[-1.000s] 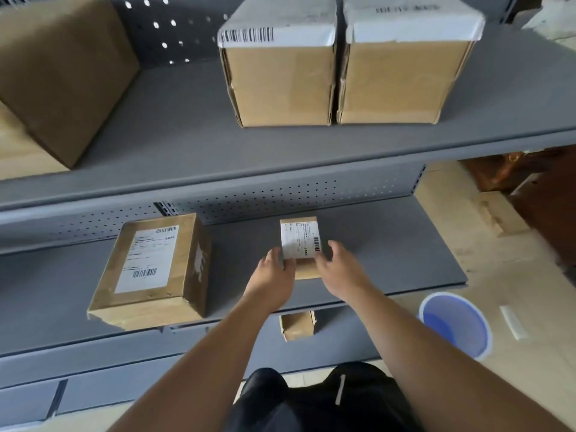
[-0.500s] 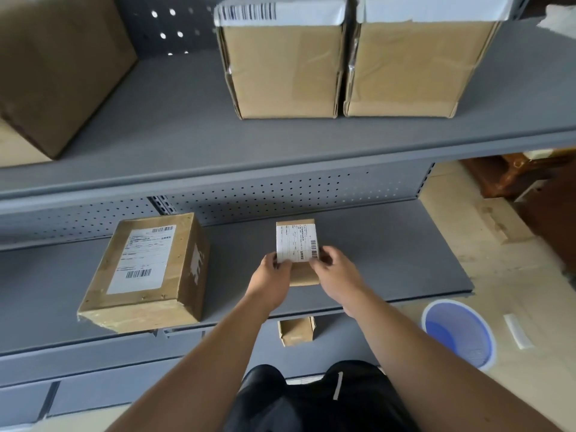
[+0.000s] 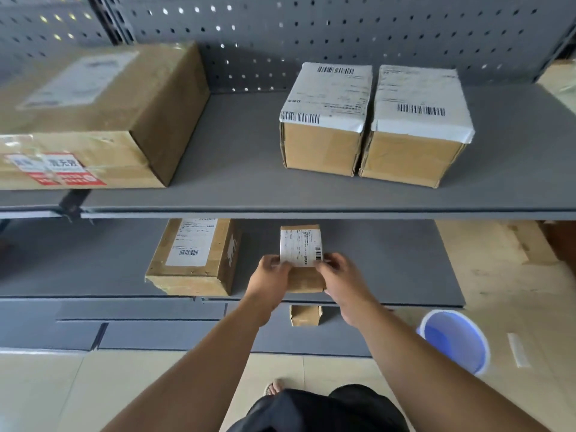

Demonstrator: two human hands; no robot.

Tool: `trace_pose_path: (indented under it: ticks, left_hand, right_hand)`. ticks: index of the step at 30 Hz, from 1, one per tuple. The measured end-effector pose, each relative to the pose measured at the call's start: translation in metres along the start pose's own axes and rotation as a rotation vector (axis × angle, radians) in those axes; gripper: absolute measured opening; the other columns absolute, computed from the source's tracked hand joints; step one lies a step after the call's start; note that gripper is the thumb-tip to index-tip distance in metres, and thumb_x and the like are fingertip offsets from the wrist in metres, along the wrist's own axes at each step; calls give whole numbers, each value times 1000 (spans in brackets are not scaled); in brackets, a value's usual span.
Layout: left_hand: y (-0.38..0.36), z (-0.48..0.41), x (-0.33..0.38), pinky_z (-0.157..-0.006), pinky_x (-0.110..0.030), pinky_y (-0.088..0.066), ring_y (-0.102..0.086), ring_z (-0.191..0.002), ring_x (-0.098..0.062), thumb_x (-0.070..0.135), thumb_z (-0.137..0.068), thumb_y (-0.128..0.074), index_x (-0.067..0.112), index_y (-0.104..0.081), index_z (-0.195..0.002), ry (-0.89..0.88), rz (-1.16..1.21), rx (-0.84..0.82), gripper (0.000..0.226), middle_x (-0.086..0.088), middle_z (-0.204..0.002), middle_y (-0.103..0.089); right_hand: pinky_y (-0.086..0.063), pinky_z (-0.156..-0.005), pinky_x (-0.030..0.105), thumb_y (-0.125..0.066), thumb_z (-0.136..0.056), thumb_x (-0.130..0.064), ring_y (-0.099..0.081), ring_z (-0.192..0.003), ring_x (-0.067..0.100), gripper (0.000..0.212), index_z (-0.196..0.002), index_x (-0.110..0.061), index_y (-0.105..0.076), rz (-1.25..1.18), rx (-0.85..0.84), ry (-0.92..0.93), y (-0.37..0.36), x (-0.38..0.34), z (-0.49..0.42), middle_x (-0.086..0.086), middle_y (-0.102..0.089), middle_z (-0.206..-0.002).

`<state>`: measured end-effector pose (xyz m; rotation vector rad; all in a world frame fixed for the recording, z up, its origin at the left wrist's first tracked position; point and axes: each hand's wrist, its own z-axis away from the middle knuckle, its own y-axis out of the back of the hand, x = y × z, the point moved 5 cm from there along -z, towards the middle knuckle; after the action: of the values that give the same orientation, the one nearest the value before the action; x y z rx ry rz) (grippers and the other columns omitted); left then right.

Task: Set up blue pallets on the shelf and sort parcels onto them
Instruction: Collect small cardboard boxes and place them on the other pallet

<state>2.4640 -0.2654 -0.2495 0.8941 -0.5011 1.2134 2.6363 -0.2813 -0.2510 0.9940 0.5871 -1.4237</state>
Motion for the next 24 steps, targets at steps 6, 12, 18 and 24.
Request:
trace_pose_path:
  ticks: [6,12,18,24]
  left_hand:
    - [8,34,-8,-99,-43,-57,-68,-104,-18,41,-97,-60,27,-55,-124,5,176,61,31,0,-113,-70]
    - [41,78,-27,-102,-43,-56,-68,-106,-18,46,-96,-63,28,-55,-124,56,298,187,34,-1,-115,-69]
    - [104,122,-54,-102,-43,-56,-69,-104,-18,49,-90,-65,27,-56,-122,73,387,342,40,-1,-116,-69]
    - [186,162,-91,-99,-43,-56,-68,-104,-19,41,-96,-62,27,-57,-119,47,479,525,27,-1,-116,-70]
  right_hand:
    - [-57,-94,52,-73,-87,-39,-69,-100,18,19,-100,-30,-65,-17,-96,13,5,-2,21,-6,-73,-106]
    - [-59,-92,50,-69,-62,-64,-71,-100,17,54,-105,-32,-68,75,-269,99,-24,-19,46,-8,-74,-107]
    - [-61,-89,47,-68,-59,-65,-73,-94,12,49,-99,-36,-69,124,-461,186,-87,-40,80,-11,-76,-101]
    - [-62,-80,34,-66,-71,-59,-70,-98,9,47,-111,-35,-67,229,-676,279,-179,-69,131,-8,-72,-112]
